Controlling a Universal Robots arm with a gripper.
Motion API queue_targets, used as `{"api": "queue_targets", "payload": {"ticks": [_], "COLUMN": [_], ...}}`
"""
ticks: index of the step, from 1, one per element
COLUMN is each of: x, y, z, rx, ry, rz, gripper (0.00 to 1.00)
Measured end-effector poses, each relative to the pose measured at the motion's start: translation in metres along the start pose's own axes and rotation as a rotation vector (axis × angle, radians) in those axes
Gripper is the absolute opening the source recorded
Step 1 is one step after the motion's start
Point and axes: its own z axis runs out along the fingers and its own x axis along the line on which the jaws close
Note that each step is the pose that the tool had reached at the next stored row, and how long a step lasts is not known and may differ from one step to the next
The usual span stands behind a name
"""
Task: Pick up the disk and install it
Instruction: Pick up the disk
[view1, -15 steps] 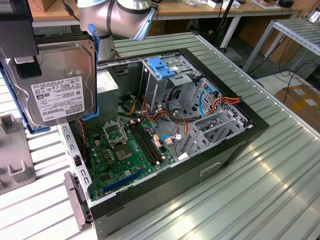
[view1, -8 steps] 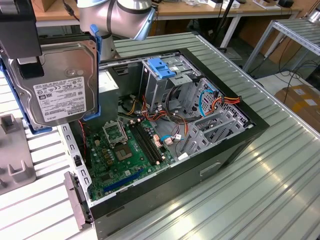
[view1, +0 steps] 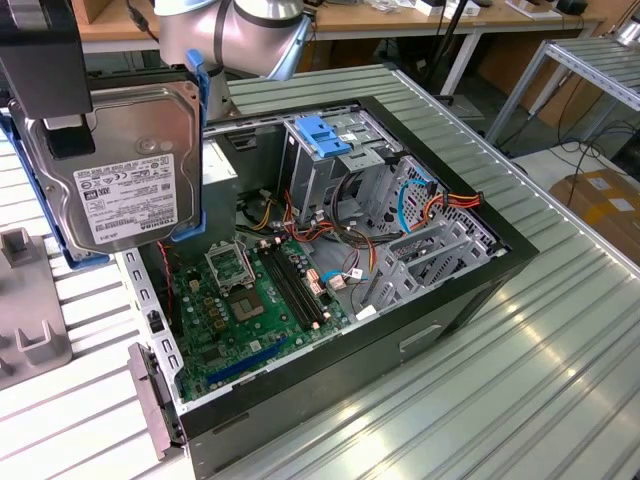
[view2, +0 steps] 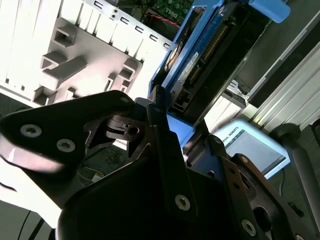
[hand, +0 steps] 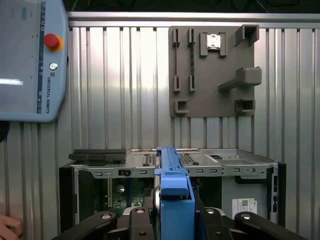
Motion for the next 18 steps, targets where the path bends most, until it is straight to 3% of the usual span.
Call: {"api": "queue_targets", "payload": {"ticks": [4, 18], "x": [0.0060, 0.0085], "y": [-0.0060, -0.0098], "z": [-0.0001, -0.0001], "rx": [0.0000, 0.0000], "ry": [0.0000, 0.0000], "rz": [0.000, 0.000], "gripper": [0.37, 0.37]}}
